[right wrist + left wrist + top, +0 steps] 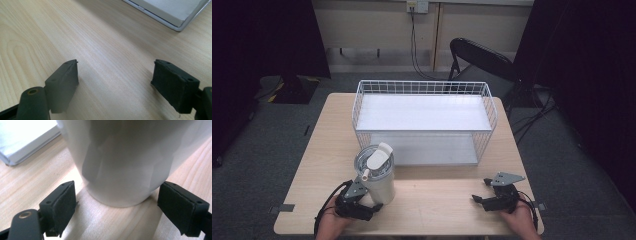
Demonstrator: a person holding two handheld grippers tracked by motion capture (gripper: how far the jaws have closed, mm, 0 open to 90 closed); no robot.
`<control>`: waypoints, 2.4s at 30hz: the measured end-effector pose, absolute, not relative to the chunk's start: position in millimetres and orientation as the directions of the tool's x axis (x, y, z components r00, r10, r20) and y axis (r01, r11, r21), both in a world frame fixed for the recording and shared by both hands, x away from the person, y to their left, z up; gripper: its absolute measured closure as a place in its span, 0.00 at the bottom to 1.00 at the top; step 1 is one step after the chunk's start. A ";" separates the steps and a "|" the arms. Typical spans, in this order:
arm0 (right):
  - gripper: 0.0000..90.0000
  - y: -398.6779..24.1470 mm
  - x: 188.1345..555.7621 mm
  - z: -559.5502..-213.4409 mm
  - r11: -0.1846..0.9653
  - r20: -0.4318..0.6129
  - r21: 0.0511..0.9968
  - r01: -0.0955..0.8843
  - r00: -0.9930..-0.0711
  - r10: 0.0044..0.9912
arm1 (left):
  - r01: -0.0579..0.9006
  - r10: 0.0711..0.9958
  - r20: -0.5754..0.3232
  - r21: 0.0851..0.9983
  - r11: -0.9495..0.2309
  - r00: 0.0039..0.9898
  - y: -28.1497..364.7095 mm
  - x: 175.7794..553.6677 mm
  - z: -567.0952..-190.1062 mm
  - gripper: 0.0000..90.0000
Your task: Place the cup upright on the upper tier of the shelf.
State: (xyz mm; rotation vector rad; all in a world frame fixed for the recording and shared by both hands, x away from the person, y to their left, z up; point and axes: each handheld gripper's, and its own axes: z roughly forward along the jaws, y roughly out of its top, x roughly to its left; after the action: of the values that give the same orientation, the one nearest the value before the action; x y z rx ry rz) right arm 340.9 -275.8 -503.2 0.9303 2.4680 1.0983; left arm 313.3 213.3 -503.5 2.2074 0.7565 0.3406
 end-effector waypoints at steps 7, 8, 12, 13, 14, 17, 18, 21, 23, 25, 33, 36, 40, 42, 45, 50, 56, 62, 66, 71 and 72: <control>0.20 -275.6 341.1 -503.3 0.508 0.002 0.740 0.440 -0.758 0.652 | 0.414 0.616 0.002 0.739 -0.532 0.787 214.3 313.1 -503.5 0.17; 0.20 -275.4 341.1 -503.3 0.511 0.000 0.740 0.438 -0.759 0.651 | 0.416 0.616 -0.001 0.738 -0.531 0.788 214.5 313.4 -503.6 0.16; 0.20 -275.5 341.3 -503.4 0.512 0.002 0.739 0.438 -0.761 0.649 | 0.425 0.626 0.001 0.734 -0.530 0.780 215.0 313.8 -503.8 0.13; 0.20 -275.5 341.3 -503.4 0.512 0.002 0.739 0.438 -0.761 0.649 | 0.425 0.626 0.001 0.734 -0.530 0.780 215.0 313.8 -503.8 0.13; 0.19 -275.5 341.4 -503.3 0.512 0.002 0.739 0.437 -0.762 0.648 | 0.421 0.623 0.003 0.735 -0.531 0.782 216.0 313.5 -503.6 0.15; 0.19 -275.5 341.4 -503.4 0.512 0.002 0.739 0.437 -0.762 0.648 | 0.409 0.617 0.010 0.741 -0.533 0.787 219.6 311.8 -498.3 0.17; 0.19 -275.5 341.4 -503.3 0.512 0.002 0.739 0.438 -0.762 0.648 | 0.408 0.618 -0.002 0.753 -0.516 0.786 221.2 311.8 -494.9 0.17; 0.19 -275.5 341.4 -503.3 0.512 0.002 0.739 0.437 -0.762 0.648 | 0.409 0.619 -0.027 0.774 -0.483 0.785 224.8 311.4 -486.3 0.16; 0.19 -275.5 341.4 -503.4 0.512 0.003 0.739 0.438 -0.762 0.648 | 0.397 0.618 -0.032 0.791 -0.465 0.786 226.8 309.6 -479.9 0.17; 0.19 -275.4 341.4 -503.4 0.511 0.003 0.739 0.438 -0.762 0.648 | 0.385 0.622 -0.043 0.818 -0.428 0.782 231.6 307.4 -470.1 0.17; 0.19 -275.1 341.7 -503.5 0.510 0.001 0.740 0.439 -0.759 0.651 | 0.345 0.622 -0.065 0.874 -0.341 0.780 242.3 303.6 -452.4 0.17; 0.19 -274.9 341.7 -503.5 0.510 0.001 0.739 0.439 -0.758 0.652 | 0.324 0.615 -0.070 0.893 -0.312 0.785 241.6 302.8 -446.2 0.17; 0.18 -274.8 341.7 -503.5 0.510 0.000 0.739 0.440 -0.758 0.653 | 0.310 0.602 -0.076 0.904 -0.295 0.795 238.6 303.7 -443.1 0.17; 0.18 -274.8 341.7 -503.5 0.510 0.000 0.739 0.440 -0.757 0.653 | 0.300 0.593 -0.078 0.910 -0.285 0.801 235.8 305.1 -441.4 0.15; 0.18 -274.8 341.7 -503.5 0.510 0.000 0.739 0.440 -0.757 0.653 | 0.294 0.585 -0.087 0.917 -0.269 0.807 233.0 306.3 -440.8 0.15; 0.18 -274.7 341.5 -503.6 0.509 -0.001 0.739 0.440 -0.756 0.655 | 0.291 0.586 -0.100 0.926 -0.242 0.804 223.0 311.3 -441.5 0.10; 0.18 -274.7 341.5 -503.6 0.510 -0.001 0.739 0.440 -0.756 0.655 | 0.263 0.608 -0.090 0.944 -0.201 0.789 207.3 318.8 -447.4 0.05; 0.18 -274.7 341.5 -503.5 0.509 -0.001 0.739 0.441 -0.756 0.655 | 0.221 0.620 -0.065 0.959 -0.178 0.782 199.8 319.1 -448.5 0.05; 0.18 -274.6 341.5 -503.7 0.508 0.000 0.739 0.441 -0.755 0.655 | 0.186 0.620 -0.016 0.960 -0.210 0.784 197.4 317.3 -448.0 0.08; 0.18 -274.6 341.5 -503.6 0.508 0.001 0.739 0.442 -0.755 0.655 | 0.185 0.621 -0.018 0.961 -0.205 0.783 197.9 316.8 -448.6 0.08; 0.18 -274.6 341.5 -503.7 0.508 0.000 0.739 0.441 -0.755 0.655 | 0.191 0.617 -0.030 0.962 -0.197 0.787 198.5 317.9 -448.6 0.08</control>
State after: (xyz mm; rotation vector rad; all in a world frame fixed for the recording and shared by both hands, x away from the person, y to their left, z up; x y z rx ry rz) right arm 341.5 -274.6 -503.7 0.9238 2.4741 1.0934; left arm 317.9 198.5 -448.6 1.7600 0.6298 0.4347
